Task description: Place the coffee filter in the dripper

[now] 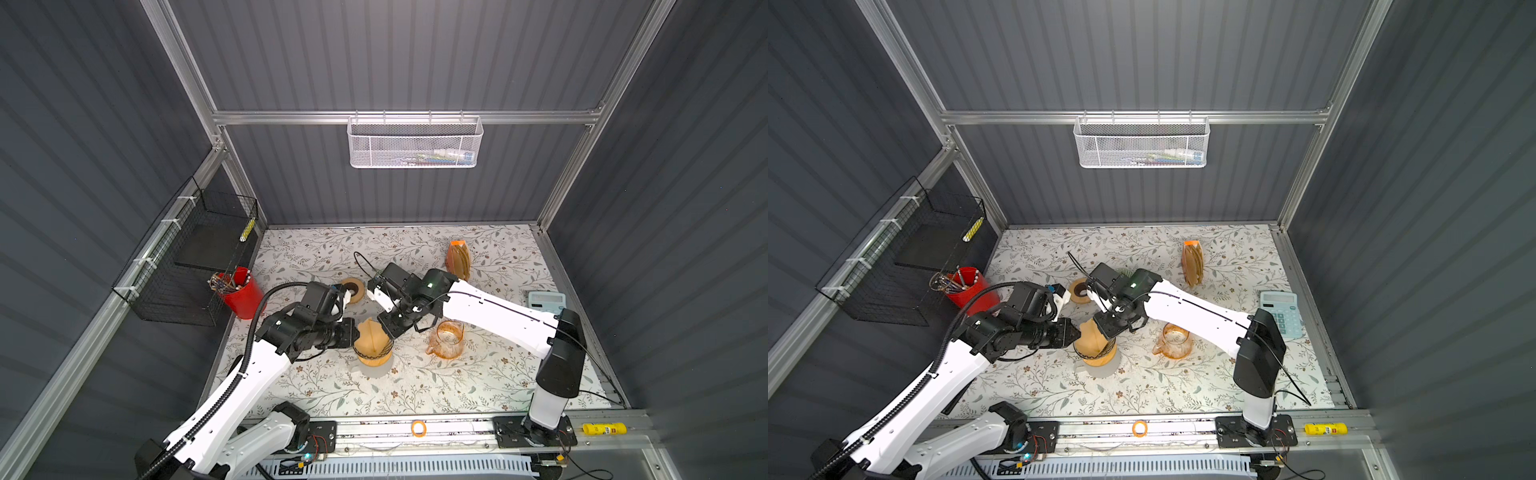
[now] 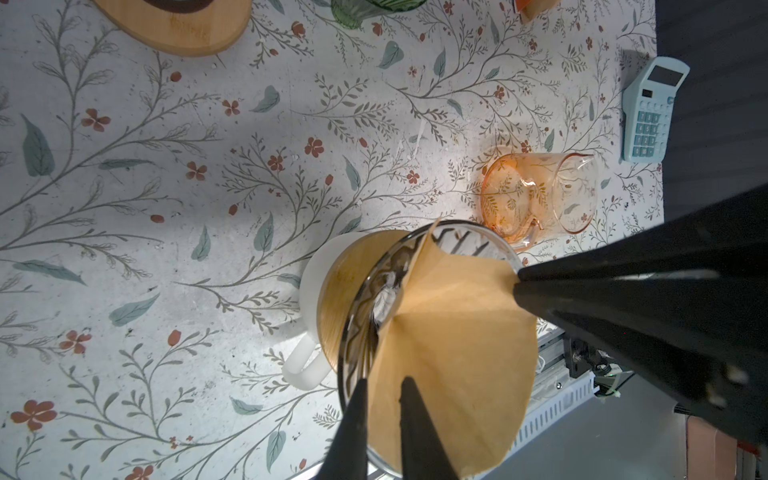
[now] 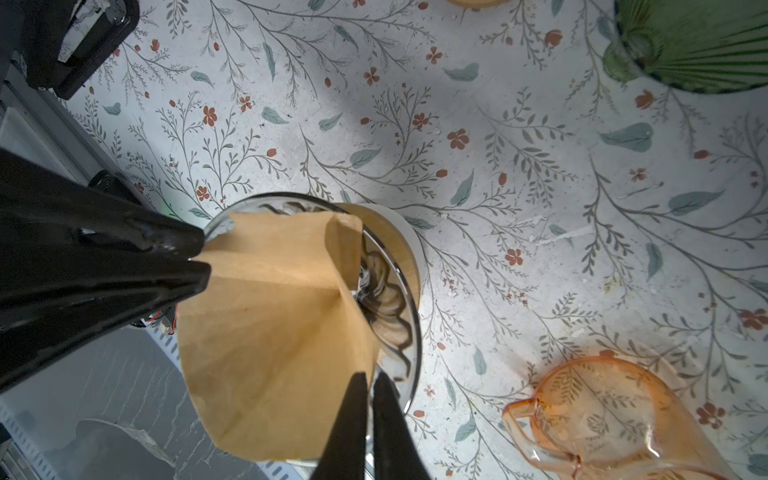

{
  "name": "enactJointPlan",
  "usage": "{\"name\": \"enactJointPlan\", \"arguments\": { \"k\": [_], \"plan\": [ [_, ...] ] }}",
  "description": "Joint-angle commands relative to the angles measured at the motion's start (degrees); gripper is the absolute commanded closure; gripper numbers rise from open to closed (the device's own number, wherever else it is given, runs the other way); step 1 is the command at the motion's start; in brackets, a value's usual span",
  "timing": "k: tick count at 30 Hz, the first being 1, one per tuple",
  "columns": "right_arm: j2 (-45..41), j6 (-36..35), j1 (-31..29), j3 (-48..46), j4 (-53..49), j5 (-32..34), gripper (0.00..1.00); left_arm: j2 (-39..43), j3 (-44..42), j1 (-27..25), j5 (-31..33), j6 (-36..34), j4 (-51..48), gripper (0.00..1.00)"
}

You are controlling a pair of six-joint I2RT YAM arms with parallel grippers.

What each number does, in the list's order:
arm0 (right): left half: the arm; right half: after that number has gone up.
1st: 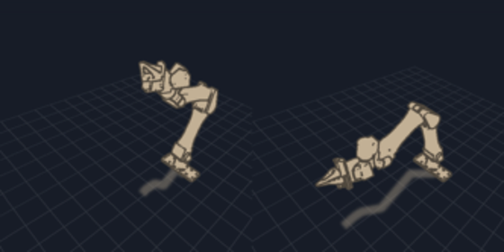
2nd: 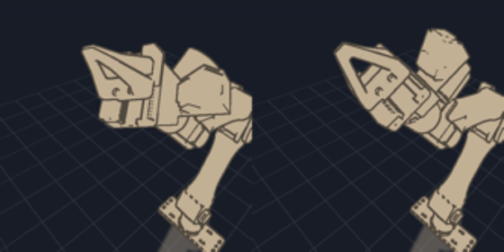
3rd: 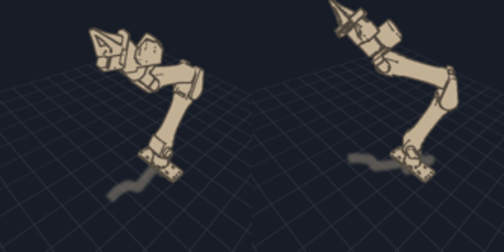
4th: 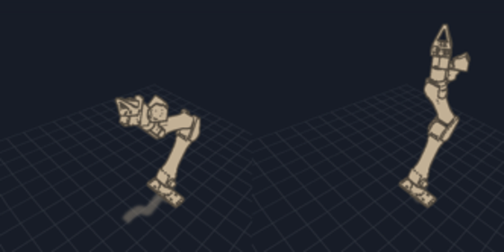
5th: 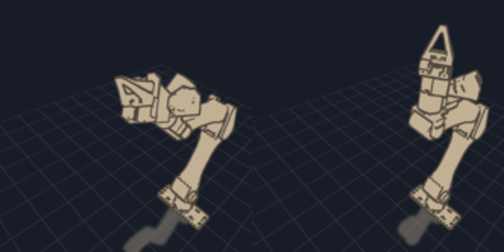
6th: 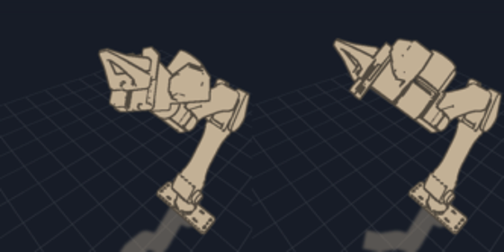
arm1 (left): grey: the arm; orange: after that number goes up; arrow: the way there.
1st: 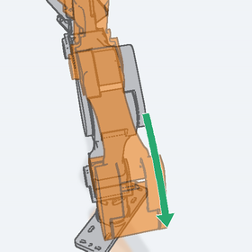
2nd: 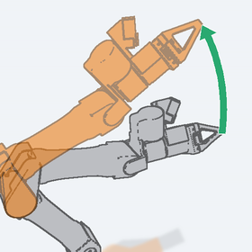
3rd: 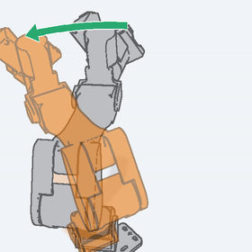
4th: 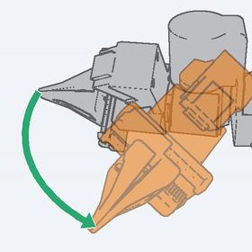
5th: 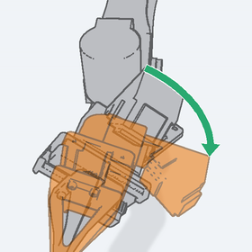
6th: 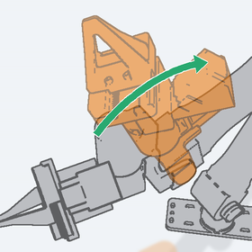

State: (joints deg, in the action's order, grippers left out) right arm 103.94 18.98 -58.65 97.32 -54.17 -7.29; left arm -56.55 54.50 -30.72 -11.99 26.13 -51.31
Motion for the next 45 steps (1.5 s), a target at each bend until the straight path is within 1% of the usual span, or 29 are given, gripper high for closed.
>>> {"name": "enactJointPlan", "arguments": {
  "k": [1, 15, 28, 45],
  "plan": [
    [1.19, -0.7, -0.05, 0.49, -0.06, 0.96, 0.9, -0.3, -1.05, -0.13, -0.66, -0.28, 0.32, 0.83],
    [1.96, -0.53, -0.01, -0.99, 0.66, 0.57, 0.9, -0.48, -2.9, -0.13, -1.83, 0.14, 1.65, 0.83],
    [2.16, -0.44, -0.06, -2.04, 1.05, 0.43, 0.9, -0.39, -3.37, -0.13, -1.55, 0.24, 1.21, 0.83],
    [0.67, -0.22, -0.06, -0.72, 0.59, 0.32, 0.89, 1.0, 0.8, -0.13, -1.85, 0.36, 0.79, 0.83]
  ]
}}
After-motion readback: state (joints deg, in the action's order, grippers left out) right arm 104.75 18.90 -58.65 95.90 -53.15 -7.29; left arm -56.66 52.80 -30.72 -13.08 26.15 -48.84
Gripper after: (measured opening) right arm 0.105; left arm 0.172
